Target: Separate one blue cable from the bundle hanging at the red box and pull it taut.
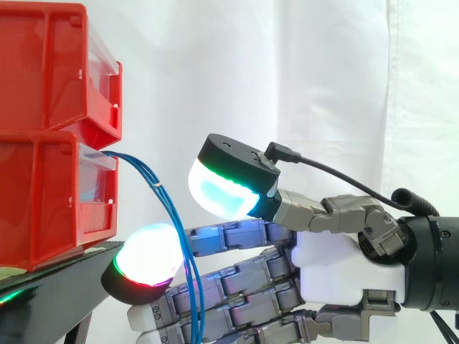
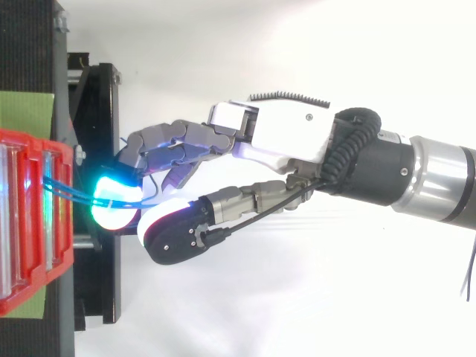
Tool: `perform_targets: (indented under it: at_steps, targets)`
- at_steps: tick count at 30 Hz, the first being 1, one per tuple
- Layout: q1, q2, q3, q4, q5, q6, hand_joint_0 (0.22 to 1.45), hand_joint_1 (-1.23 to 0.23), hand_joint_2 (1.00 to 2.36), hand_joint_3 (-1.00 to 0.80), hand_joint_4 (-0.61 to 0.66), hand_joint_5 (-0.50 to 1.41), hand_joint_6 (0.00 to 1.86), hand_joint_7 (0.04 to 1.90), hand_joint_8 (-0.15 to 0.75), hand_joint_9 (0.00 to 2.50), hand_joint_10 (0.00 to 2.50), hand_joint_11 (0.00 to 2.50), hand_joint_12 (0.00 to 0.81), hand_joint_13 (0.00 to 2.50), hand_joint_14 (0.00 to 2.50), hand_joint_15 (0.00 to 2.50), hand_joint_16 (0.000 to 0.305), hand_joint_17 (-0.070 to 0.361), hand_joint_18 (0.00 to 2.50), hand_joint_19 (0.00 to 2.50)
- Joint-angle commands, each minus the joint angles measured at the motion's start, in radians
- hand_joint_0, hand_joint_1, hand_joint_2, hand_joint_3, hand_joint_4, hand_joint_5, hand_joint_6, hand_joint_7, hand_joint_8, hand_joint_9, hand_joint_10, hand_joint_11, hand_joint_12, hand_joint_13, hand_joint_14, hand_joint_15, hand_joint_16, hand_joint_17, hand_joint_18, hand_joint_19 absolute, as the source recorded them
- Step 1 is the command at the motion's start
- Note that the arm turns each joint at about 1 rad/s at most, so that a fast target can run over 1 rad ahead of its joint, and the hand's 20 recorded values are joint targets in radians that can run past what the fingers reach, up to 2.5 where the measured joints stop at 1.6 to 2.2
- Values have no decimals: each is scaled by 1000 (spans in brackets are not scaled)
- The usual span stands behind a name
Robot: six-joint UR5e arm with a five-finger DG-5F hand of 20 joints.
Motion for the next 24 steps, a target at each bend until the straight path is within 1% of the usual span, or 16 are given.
perform_targets:
  at_steps: [1,10,14,16,17,18,19,22,24]
  targets:
    - [-2,0,1,-8,-1,-1,601,-568,1007,-438,254,-152,504,944,244,691,9,232,298,507,8,198,41,93,600,619]
    - [0,2,0,-10,-1,1,607,-568,1008,-429,257,-140,503,1005,249,728,10,258,296,531,9,208,41,93,617,635]
    - [0,5,1,-20,-7,3,609,-566,1008,-426,249,-136,504,1029,249,735,10,262,294,539,8,214,41,93,620,635]
    - [1,5,11,-31,-10,6,611,-562,1008,-422,243,-133,503,1049,249,744,10,265,295,544,8,211,41,92,624,636]
    - [0,5,12,-39,-12,6,612,-562,1008,-418,239,-132,504,1058,250,744,10,266,295,544,9,211,41,93,626,633]
    - [0,5,26,-76,-23,7,612,-559,1009,-414,237,-130,504,1067,250,746,10,260,295,547,9,216,41,92,627,635]
    - [0,5,34,-97,-27,7,616,-553,1009,-415,230,-129,503,1086,250,751,12,272,294,549,9,217,41,92,629,636]
    - [0,5,48,-135,-36,9,624,-534,1010,-402,207,-121,503,1138,251,761,10,270,293,552,9,215,41,92,629,636]
    - [0,5,54,-149,-39,10,628,-522,1012,-393,192,-116,503,1165,254,766,13,275,293,553,9,216,41,92,633,637]
